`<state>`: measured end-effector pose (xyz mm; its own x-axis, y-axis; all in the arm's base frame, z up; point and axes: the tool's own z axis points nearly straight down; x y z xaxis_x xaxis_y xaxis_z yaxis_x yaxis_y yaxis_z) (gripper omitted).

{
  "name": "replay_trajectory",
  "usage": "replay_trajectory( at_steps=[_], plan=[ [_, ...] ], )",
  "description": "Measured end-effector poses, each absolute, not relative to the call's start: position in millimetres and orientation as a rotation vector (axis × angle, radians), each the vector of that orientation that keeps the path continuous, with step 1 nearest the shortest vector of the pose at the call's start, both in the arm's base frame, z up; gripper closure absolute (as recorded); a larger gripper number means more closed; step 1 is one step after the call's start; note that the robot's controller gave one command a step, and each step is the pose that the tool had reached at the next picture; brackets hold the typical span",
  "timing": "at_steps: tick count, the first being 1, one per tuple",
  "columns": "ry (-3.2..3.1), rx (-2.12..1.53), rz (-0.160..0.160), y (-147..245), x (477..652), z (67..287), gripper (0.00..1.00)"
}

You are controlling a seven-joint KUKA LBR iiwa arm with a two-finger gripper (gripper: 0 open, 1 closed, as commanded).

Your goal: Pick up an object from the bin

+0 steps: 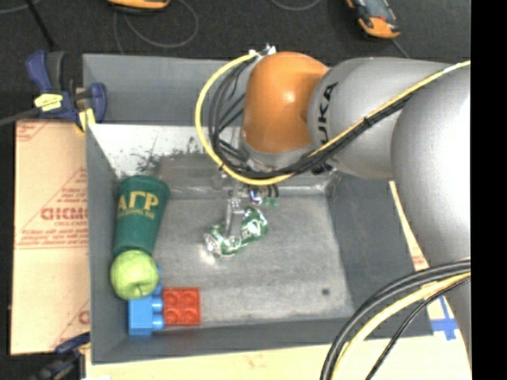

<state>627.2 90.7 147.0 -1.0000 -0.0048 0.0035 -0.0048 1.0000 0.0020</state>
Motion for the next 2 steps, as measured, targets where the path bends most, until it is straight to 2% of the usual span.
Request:
replay_trajectory(
  at_steps=[1,2],
  plan=[
    [-3.145,0.005,-0.004,90,628.5,152,0.0],
    [-3.149,0.092,-0.001,62,601.8,125,0.0]
  ],
)
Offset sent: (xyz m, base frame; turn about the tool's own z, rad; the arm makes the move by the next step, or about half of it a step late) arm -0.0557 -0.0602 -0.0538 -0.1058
